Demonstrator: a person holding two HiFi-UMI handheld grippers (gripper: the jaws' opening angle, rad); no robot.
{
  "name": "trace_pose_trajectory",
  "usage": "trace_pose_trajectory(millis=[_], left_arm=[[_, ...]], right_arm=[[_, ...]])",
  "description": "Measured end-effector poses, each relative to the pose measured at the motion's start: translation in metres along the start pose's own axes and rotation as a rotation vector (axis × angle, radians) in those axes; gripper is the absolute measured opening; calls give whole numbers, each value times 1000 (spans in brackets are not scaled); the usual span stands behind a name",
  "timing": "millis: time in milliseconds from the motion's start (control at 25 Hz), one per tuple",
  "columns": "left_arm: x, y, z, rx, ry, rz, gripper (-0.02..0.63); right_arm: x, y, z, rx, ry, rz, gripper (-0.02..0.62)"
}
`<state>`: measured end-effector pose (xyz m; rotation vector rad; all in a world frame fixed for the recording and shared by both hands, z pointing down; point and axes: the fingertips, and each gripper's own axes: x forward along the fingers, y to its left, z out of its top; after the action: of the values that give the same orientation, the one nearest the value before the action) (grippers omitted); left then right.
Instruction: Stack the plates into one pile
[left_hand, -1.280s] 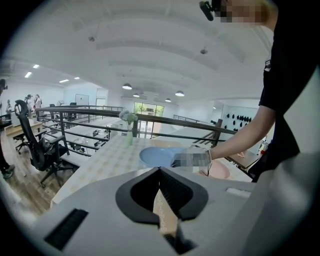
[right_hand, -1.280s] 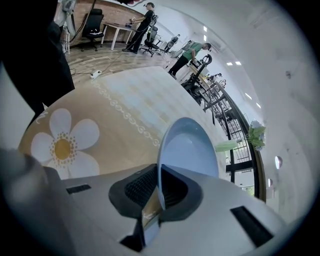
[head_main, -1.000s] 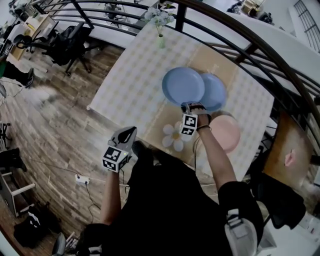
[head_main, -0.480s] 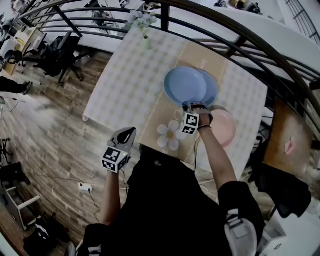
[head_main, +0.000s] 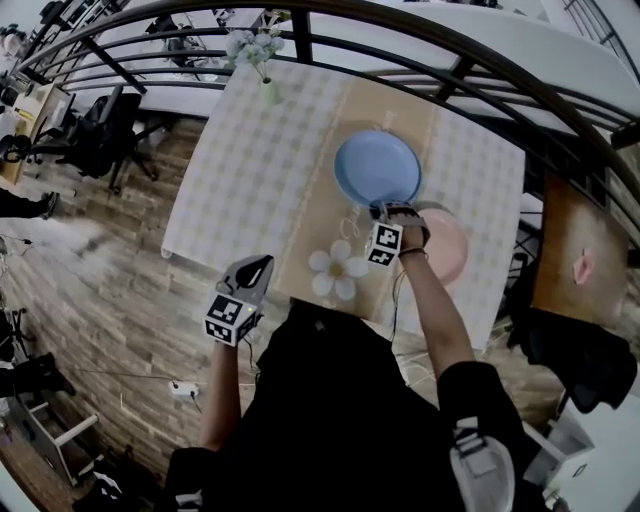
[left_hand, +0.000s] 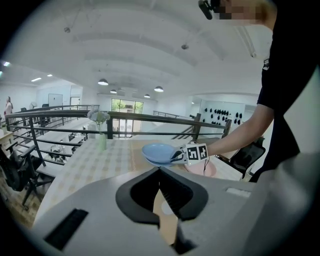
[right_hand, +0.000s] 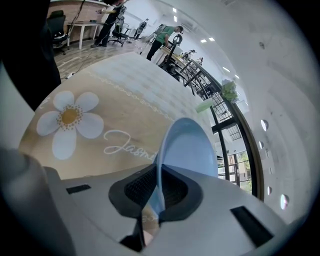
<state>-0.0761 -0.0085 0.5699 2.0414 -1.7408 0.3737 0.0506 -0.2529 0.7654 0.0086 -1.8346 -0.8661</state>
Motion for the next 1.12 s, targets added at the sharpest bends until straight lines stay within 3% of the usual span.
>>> trace_pose_trajectory(millis=[1120], left_arm=[[18, 11, -2, 19, 34, -55, 2]], right_arm=[[25, 6, -31, 89, 76, 11, 20]])
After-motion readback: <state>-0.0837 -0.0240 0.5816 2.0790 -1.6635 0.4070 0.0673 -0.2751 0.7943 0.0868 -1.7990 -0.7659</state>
